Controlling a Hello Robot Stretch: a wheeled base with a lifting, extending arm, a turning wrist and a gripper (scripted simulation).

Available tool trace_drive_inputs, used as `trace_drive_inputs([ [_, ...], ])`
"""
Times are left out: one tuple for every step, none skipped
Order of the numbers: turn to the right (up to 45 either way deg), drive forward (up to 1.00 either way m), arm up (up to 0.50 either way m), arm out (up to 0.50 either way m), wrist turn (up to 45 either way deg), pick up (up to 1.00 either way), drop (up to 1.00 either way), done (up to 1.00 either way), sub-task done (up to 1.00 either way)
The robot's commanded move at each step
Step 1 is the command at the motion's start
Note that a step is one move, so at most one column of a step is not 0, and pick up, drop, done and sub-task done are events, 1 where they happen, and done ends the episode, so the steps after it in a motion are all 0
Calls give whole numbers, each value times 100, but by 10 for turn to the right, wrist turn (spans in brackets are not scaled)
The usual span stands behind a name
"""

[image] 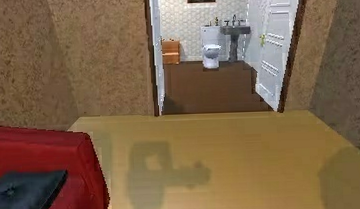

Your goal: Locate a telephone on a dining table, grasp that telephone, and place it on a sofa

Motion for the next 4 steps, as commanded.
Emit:
trace_drive_inputs([
  [450, 0, 0, 0, 0, 0, 0, 0, 0],
  [450, 0, 0, 0, 0, 0, 0, 0, 0],
  [-450, 0, 0, 0, 0, 0, 0, 0, 0],
  [-450, 0, 0, 0, 0, 0, 0, 0, 0],
])
